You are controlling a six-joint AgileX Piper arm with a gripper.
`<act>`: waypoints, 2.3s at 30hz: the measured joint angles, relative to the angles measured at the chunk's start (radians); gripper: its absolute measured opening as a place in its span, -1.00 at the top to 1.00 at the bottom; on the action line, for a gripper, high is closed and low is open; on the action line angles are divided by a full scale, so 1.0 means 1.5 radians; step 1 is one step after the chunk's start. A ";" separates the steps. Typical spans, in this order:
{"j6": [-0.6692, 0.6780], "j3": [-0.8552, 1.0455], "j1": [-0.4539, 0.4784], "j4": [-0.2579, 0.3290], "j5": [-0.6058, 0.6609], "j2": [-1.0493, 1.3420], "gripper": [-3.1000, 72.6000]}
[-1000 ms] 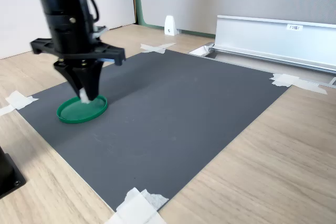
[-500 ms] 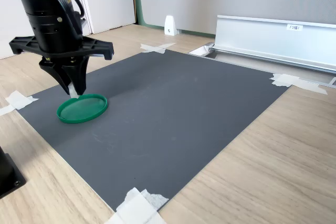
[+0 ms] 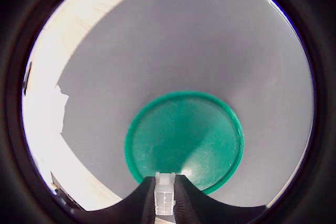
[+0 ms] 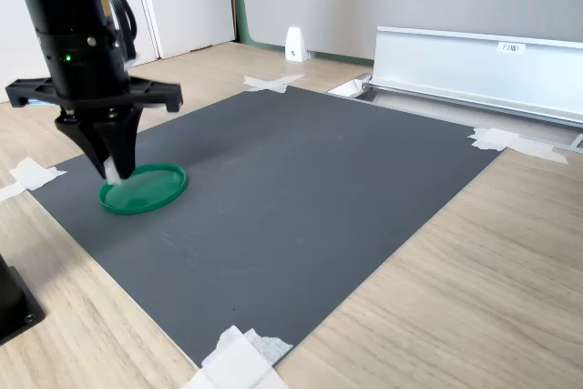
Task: Grasp a white terminal and put it on the green lid.
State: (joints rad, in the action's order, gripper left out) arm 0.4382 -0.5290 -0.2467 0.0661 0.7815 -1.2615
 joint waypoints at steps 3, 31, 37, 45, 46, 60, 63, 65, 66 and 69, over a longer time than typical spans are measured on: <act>-0.019 -0.004 -0.001 -0.030 -0.010 -0.005 0.69; -0.058 -0.044 -0.001 -0.033 -0.008 -0.029 -0.77; -0.081 -0.044 -0.001 -0.027 -0.005 0.047 -0.70; -0.093 -0.044 0.098 -0.005 0.000 0.182 0.53; -0.094 -0.044 0.113 -0.008 0.000 0.201 0.69; -0.138 -0.004 0.174 -0.015 -0.142 0.489 0.93; -0.161 0.032 0.174 -0.020 -0.196 0.533 0.93; -0.176 0.053 0.174 -0.030 -0.214 0.559 0.94; -0.182 0.060 0.174 -0.033 -0.216 0.567 0.94; -0.206 0.077 0.174 -0.044 -0.221 0.585 0.94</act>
State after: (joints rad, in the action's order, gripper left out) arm 0.1288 -0.4132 0.0150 0.0000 0.4495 -0.3836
